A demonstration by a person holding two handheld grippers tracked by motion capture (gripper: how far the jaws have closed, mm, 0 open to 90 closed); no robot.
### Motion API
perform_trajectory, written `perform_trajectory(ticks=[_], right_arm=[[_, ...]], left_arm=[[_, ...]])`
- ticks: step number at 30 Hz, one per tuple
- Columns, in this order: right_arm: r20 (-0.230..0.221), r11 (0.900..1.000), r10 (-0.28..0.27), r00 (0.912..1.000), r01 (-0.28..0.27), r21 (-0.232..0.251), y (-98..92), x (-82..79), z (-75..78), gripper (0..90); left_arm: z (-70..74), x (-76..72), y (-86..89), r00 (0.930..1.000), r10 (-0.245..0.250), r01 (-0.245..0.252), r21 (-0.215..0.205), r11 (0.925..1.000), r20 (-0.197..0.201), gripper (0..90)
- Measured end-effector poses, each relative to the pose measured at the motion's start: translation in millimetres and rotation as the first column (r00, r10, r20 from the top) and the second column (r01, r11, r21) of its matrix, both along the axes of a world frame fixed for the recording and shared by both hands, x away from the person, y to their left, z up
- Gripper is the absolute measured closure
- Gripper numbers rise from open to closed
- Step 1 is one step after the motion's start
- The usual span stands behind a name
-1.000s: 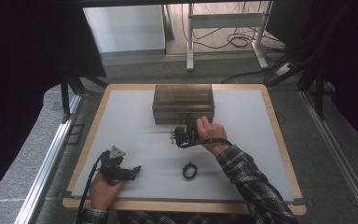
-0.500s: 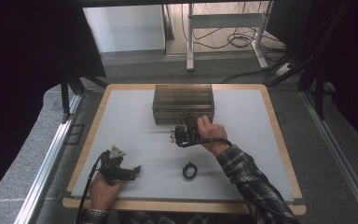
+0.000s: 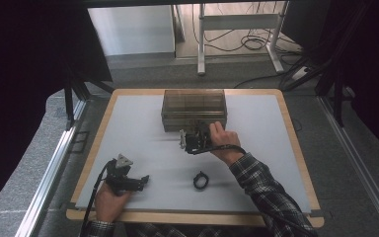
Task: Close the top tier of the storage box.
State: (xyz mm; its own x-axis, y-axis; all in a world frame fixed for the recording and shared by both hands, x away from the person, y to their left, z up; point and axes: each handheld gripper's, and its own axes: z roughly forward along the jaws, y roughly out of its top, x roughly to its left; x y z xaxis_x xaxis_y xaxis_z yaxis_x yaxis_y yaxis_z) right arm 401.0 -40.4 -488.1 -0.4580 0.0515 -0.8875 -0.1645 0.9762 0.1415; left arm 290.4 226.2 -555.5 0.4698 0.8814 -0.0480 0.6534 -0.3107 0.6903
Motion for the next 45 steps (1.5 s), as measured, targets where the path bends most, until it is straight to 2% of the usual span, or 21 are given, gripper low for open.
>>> perform_trajectory(ticks=[12, 16, 19, 21, 25, 38, 40, 45], right_arm=[[-0.050, 0.999, 0.001, 0.9988, 0.001, 0.049, -0.6, -0.6, 7.6, 65.2], [-0.087, 0.997, 0.008, 0.9961, -0.002, 0.075, -0.9, -0.8, 11.6, 63.5], [-0.102, 0.997, 0.005, 0.9948, 0.002, 0.076, -0.6, -1.6, 13.0, 62.8], [-0.124, 0.995, 0.017, 0.9921, -0.005, 0.097, -0.5, -1.9, 14.1, 62.0], [-0.140, 0.995, 0.014, 0.9901, 0.000, 0.100, -0.8, -2.4, 16.6, 60.7], [-0.217, 0.990, 0.035, 0.9755, -0.004, 0.141, -4.0, 1.2, 25.6, 57.0], [-0.241, 0.987, 0.040, 0.9696, -0.001, 0.159, -4.7, 1.9, 27.4, 56.3], [-0.261, 0.985, 0.051, 0.9641, -0.005, 0.172, -6.0, 3.1, 30.6, 55.7]], left_arm=[[0.0, 0.0, 0.0, 1.0000, 0.000, 0.000, 0.000, 1.0000, 0.000, 0.0], [0.0, 0.0, 0.0, 1.0000, 0.000, 0.000, 0.000, 1.0000, 0.000, 0.0], [0.0, 0.0, 0.0, 1.0000, 0.000, 0.000, 0.000, 1.0000, 0.000, 0.0], [0.0, 0.0, 0.0, 1.0000, 0.000, 0.000, 0.000, 1.0000, 0.000, 0.0], [0.0, 0.0, 0.0, 1.0000, 0.000, 0.000, 0.000, 1.0000, 0.000, 0.0], [0.0, 0.0, 0.0, 1.0000, 0.000, 0.000, 0.000, 1.0000, 0.000, 0.0], [0.0, 0.0, 0.0, 1.0000, 0.000, 0.000, 0.000, 1.0000, 0.000, 0.0], [0.0, -0.1, -0.1, 1.0000, 0.002, -0.002, -0.001, 1.0000, 0.000, 0.0]])
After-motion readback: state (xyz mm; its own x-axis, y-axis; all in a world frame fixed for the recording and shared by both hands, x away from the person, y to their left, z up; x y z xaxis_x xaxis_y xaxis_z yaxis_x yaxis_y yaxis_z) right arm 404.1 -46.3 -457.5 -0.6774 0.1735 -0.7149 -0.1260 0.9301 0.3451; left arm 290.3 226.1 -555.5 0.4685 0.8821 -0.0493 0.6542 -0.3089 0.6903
